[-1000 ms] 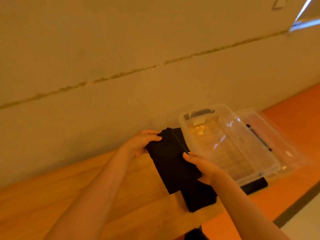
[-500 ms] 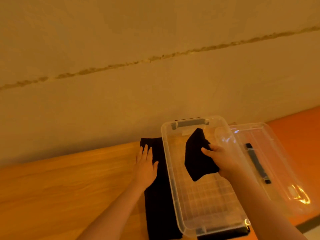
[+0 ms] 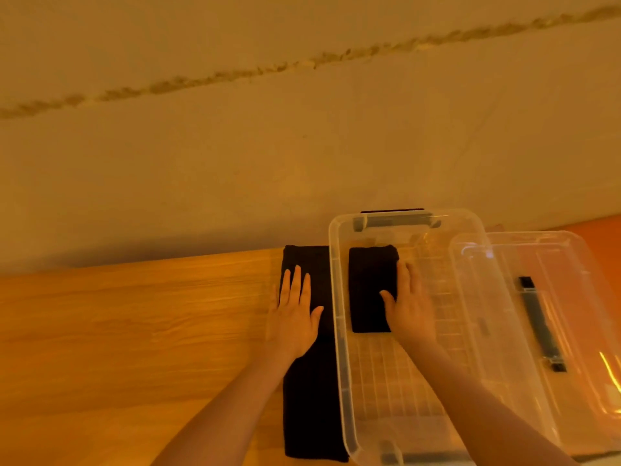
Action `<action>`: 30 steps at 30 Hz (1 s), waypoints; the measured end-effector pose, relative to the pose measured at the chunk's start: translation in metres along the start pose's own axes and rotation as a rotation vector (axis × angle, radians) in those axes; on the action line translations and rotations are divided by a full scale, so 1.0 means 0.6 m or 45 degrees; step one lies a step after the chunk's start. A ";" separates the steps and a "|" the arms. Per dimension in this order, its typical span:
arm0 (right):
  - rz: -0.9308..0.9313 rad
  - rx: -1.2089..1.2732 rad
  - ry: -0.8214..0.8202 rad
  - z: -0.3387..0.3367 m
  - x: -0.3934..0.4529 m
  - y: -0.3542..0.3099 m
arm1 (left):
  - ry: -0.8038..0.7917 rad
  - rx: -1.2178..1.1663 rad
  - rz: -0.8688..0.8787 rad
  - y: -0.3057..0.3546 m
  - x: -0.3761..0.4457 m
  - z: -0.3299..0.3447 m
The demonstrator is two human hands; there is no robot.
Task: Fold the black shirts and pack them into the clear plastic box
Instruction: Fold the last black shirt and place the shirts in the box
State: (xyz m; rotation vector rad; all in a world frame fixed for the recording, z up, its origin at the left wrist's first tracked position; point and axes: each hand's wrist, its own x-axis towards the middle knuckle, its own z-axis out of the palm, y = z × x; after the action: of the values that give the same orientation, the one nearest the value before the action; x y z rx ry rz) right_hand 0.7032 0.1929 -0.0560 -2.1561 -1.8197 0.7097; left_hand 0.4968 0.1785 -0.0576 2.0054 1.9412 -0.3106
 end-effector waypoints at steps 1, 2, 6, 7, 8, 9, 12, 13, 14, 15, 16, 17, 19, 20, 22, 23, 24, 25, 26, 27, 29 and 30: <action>-0.162 -0.154 -0.045 0.009 -0.004 0.000 | -0.003 0.005 -0.005 0.001 -0.001 0.000; -0.285 -0.269 -0.111 0.022 -0.005 0.003 | -0.002 0.008 -0.012 0.002 -0.002 -0.001; -0.352 -0.401 -0.197 0.070 0.018 0.011 | 0.003 0.008 -0.023 0.004 -0.005 0.000; -0.344 -0.418 -0.194 0.075 0.023 0.010 | -0.001 0.008 -0.025 0.004 -0.006 0.002; -0.344 -0.424 -0.179 0.077 0.027 0.008 | -0.002 0.008 -0.028 0.004 -0.008 0.004; -0.351 -0.426 -0.166 0.080 0.030 0.005 | -0.003 0.014 -0.030 0.004 -0.009 0.005; -0.419 -0.446 -0.168 0.085 0.031 -0.004 | 0.001 0.019 -0.026 0.005 -0.009 0.010; -0.429 -0.466 -0.167 0.087 0.031 -0.006 | 0.005 0.022 -0.025 0.005 -0.008 0.010; -0.424 -0.488 -0.178 0.087 0.033 -0.007 | 0.009 0.025 -0.023 0.005 -0.008 0.010; -0.412 -0.507 -0.195 0.087 0.035 -0.009 | 0.010 0.029 -0.020 0.004 -0.008 0.010; -0.404 -0.517 -0.217 0.085 0.036 -0.011 | 0.008 0.030 -0.019 0.003 -0.007 0.009; -0.401 -0.517 -0.239 0.082 0.036 -0.013 | 0.004 0.026 -0.014 0.002 -0.007 0.008; -0.403 -0.452 -0.260 0.068 0.032 -0.016 | 0.015 -0.034 0.007 -0.002 -0.010 0.004; -0.392 -0.388 -0.248 0.057 0.028 -0.018 | 0.034 -0.115 0.016 -0.005 -0.014 0.001; -0.349 -0.235 -0.177 0.027 0.012 -0.026 | 0.109 -0.369 0.001 -0.014 -0.029 -0.007; -0.331 -0.160 -0.128 0.011 0.000 -0.031 | 0.143 -0.505 -0.030 -0.021 -0.041 -0.009; -0.319 -0.093 -0.077 -0.005 -0.014 -0.039 | 0.162 -0.628 -0.065 -0.030 -0.056 -0.010; -0.315 -0.037 -0.036 -0.019 -0.032 -0.049 | 0.164 -0.730 -0.098 -0.038 -0.075 -0.008; -0.321 0.010 -0.006 -0.031 -0.052 -0.061 | 0.147 -0.808 -0.123 -0.045 -0.096 -0.003; -0.340 0.045 0.013 -0.042 -0.076 -0.076 | 0.110 -0.859 -0.134 -0.052 -0.117 0.005; -0.407 0.090 0.045 -0.057 -0.128 -0.113 | 0.003 -0.887 -0.136 -0.065 -0.153 0.026; -0.438 0.099 0.060 -0.062 -0.155 -0.133 | -0.057 -0.891 -0.138 -0.071 -0.166 0.038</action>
State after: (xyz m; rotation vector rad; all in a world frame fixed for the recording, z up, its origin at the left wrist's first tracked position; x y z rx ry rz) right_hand 0.6430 0.1237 0.0333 -1.7325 -2.0293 0.6306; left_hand 0.4513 0.0784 -0.0442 1.4257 1.7919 0.2702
